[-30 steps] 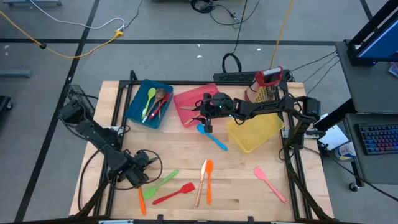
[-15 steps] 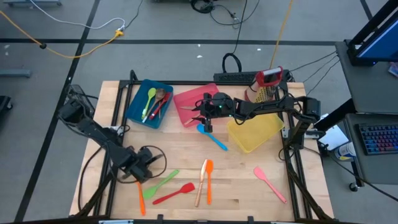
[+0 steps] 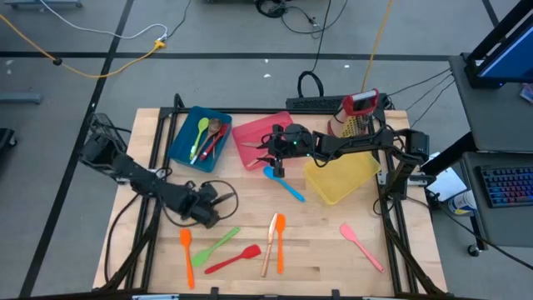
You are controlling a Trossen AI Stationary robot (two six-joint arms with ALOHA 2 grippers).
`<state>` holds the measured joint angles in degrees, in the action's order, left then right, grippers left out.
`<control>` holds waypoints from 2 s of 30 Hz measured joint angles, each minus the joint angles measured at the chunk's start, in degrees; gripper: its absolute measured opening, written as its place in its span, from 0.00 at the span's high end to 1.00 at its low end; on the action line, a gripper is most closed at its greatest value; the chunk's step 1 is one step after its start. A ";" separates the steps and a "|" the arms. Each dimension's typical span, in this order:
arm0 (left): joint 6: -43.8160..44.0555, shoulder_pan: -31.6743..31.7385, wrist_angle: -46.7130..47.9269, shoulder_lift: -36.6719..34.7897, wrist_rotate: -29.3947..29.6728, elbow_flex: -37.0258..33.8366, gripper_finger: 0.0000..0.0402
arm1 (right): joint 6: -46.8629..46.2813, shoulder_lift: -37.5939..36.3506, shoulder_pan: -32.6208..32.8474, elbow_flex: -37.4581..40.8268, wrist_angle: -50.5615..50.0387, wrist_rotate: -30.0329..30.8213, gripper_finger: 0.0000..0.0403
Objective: Pick & Place Kitchen Items
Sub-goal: Adjust the black knife
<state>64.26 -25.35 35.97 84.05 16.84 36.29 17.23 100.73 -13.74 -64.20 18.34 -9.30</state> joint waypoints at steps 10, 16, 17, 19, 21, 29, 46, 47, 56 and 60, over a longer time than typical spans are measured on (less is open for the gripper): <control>-11.58 4.42 -7.19 -0.27 2.46 -0.11 0.95 | -0.02 0.00 0.00 0.00 -1.15 0.00 0.58; -17.53 4.44 -6.98 -0.41 2.94 0.78 0.80 | -0.03 0.00 0.00 0.00 -1.15 0.00 0.58; -18.81 4.44 -7.00 -0.80 3.24 1.18 0.77 | -0.04 0.00 0.00 0.00 -1.13 0.00 0.58; -21.10 4.44 -7.05 -1.95 4.01 2.00 0.73 | -0.04 0.00 0.00 0.00 -1.13 0.00 0.58; -23.38 4.44 -7.20 -3.45 5.33 2.41 0.71 | -0.04 0.00 0.00 0.00 -1.13 0.00 0.58; -34.09 4.24 -3.23 -12.31 9.76 1.66 0.70 | -0.22 0.00 0.00 0.00 -1.06 0.00 0.58; -40.06 3.46 -30.18 -21.14 -4.31 -20.44 0.70 | -0.33 0.00 0.02 0.00 -1.02 0.00 0.58; -40.41 3.46 -30.17 -21.07 -4.38 -20.93 0.70 | -0.67 0.00 0.02 0.00 -1.02 0.00 0.58; -41.21 3.48 -35.07 -21.16 -5.81 -25.16 0.70 | -2.03 0.00 0.02 0.00 -0.57 0.00 0.58; -39.70 3.46 -35.72 -21.16 -5.38 -25.24 0.70 | -2.02 0.00 0.02 0.00 -0.49 0.00 0.58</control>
<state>24.56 -21.89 0.25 62.89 11.46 11.05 15.21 100.73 -13.72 -64.20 17.85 -9.30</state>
